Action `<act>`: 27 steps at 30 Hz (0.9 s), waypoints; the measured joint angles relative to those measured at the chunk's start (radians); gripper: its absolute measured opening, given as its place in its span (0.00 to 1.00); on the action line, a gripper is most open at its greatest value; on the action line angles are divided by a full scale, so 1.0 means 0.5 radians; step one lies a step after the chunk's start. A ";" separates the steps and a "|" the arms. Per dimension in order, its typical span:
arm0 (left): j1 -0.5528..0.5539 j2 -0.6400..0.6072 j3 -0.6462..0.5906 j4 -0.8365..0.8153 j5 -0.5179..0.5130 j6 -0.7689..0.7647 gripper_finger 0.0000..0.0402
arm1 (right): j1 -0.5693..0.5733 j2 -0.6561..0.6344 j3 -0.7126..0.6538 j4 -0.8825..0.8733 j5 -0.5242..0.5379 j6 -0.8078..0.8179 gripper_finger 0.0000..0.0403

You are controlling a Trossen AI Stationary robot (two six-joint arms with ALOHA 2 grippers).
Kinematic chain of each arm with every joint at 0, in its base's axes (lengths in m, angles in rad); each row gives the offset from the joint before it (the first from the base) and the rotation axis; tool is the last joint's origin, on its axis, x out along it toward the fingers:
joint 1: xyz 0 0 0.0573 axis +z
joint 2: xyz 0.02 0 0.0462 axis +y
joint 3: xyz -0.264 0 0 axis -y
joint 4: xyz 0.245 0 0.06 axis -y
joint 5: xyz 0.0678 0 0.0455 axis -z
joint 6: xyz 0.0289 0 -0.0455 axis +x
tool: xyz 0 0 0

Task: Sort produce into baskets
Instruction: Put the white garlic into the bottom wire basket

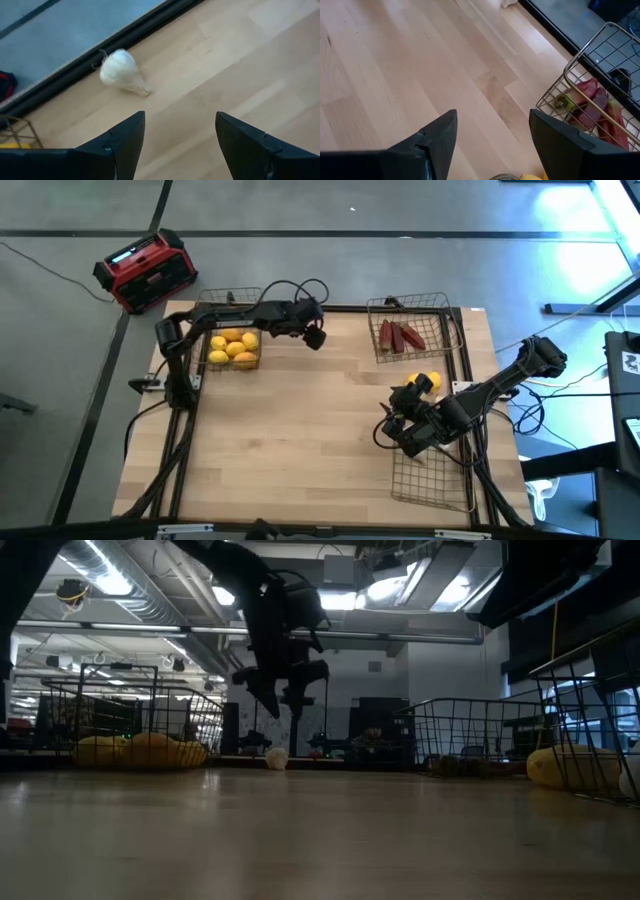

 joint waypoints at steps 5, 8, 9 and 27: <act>0.032 0.133 0.185 -0.165 -0.041 -0.001 0.59 | 0.000 0.000 0.000 0.000 0.010 -0.001 0.61; 0.066 0.218 0.209 -0.171 -0.047 0.000 0.59 | 0.000 0.000 0.000 0.000 0.008 -0.002 0.61; 0.074 0.243 0.210 -0.161 -0.047 -0.004 0.59 | 0.000 0.000 0.000 -0.001 0.007 -0.002 0.61; 0.202 0.515 0.206 -0.003 -0.090 -0.113 0.59 | 0.000 -0.001 0.000 -0.019 0.013 -0.024 0.61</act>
